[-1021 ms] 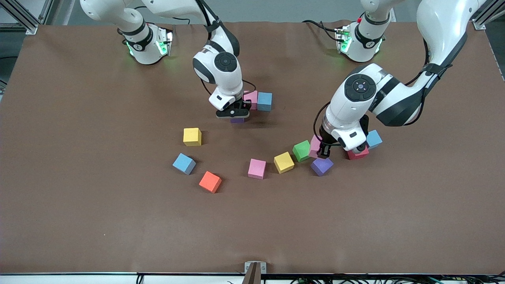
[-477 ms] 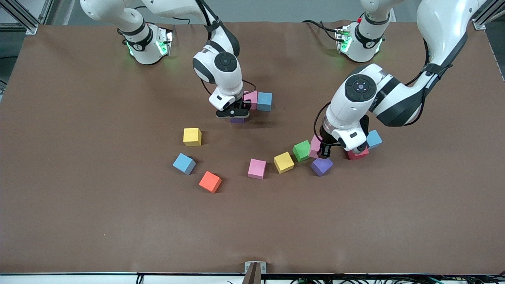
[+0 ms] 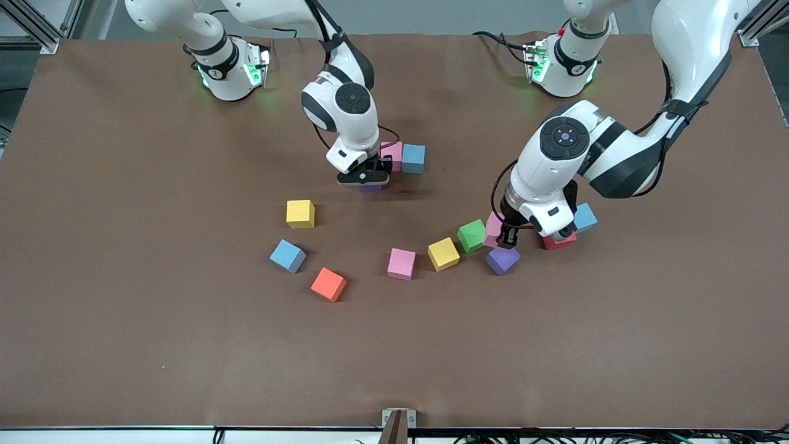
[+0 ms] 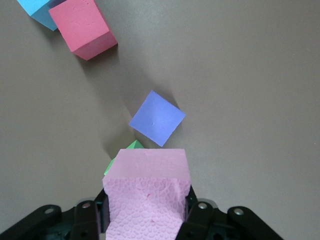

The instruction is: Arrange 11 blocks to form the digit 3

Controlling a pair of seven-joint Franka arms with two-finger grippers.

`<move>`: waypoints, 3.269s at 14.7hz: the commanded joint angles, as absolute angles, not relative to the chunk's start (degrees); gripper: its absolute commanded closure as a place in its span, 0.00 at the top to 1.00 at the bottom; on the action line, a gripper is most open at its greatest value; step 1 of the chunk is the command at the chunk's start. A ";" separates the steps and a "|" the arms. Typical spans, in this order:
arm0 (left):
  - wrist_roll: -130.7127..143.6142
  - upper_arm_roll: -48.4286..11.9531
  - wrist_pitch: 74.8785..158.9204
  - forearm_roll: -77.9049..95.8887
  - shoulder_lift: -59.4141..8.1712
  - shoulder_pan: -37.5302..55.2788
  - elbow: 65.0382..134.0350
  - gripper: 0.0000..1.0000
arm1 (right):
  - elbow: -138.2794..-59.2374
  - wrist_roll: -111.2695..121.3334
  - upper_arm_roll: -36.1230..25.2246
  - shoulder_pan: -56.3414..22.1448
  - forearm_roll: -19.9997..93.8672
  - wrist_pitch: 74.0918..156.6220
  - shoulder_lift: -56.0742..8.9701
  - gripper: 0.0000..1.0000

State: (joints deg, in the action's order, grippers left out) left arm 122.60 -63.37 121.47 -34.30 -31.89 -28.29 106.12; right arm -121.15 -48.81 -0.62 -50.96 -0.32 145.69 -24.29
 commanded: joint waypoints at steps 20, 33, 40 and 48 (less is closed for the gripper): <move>122.26 -63.46 120.15 -33.22 -32.26 -27.95 104.77 0.40 | -122.24 -43.44 -2.64 -35.52 -4.04 135.16 -16.61 1.00; 122.08 -63.46 120.15 -33.22 -32.34 -27.95 104.85 0.40 | -128.50 -34.98 -2.20 -30.32 -3.43 144.40 -17.14 1.00; 121.99 -63.37 120.15 -33.22 -32.34 -27.95 104.85 0.40 | -130.43 -34.89 -2.20 -30.41 -3.43 148.27 -17.49 0.97; 121.91 -63.37 120.15 -33.22 -32.43 -27.95 104.85 0.40 | -130.34 -34.89 -2.20 -30.94 -3.43 150.03 -18.28 0.72</move>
